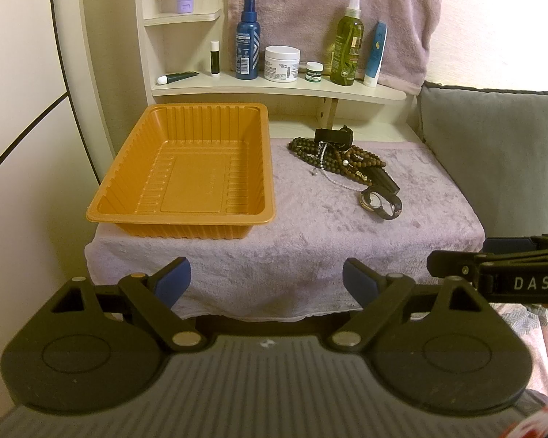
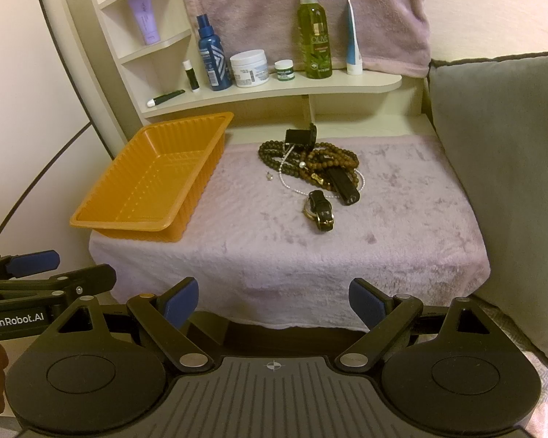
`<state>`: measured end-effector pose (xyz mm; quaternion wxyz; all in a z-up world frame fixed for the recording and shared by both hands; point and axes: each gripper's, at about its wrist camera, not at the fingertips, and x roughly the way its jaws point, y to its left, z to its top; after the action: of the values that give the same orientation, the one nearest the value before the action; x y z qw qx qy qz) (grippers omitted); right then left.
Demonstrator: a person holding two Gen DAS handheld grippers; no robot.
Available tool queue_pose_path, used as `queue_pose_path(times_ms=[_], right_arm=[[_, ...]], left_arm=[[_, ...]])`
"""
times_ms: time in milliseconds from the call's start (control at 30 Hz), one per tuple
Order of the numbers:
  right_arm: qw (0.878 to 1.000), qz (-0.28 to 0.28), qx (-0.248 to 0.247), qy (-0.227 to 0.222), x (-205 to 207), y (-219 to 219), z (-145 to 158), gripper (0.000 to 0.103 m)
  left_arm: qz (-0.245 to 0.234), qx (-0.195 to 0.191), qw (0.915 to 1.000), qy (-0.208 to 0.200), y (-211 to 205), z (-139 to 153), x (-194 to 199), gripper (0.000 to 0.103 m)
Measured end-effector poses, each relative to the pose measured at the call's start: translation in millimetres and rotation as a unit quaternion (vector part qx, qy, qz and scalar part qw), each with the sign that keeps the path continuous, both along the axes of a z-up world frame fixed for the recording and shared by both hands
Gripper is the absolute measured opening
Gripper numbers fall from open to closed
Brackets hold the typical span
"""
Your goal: Organize jewelry
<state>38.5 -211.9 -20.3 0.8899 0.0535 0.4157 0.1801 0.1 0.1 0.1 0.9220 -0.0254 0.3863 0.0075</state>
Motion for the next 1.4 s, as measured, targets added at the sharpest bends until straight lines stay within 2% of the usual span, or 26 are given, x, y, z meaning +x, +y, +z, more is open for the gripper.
queue_pose_path(times_ms=[1167,1233,1333,1400], right_arm=[[1.000,0.000,0.000,-0.002,-1,0,1,0.090],[1.000,0.000,0.000,-0.001,-2,0,-7,0.090],[1.000,-0.001,0.002,-0.001,2,1,8,0.090],[1.000,-0.003,0.004,-0.001,6,2,4,0.090]], left_arm=[[0.000,-0.001,1.0000,-0.002,1,-1,0,0.089],[0.000,-0.001,1.0000,-0.001,1,-2,0,0.089],[0.000,-0.002,1.0000,0.000,2,-3,0,0.089],[-0.001,-0.005,1.0000,0.001,3,-4,0,0.089]])
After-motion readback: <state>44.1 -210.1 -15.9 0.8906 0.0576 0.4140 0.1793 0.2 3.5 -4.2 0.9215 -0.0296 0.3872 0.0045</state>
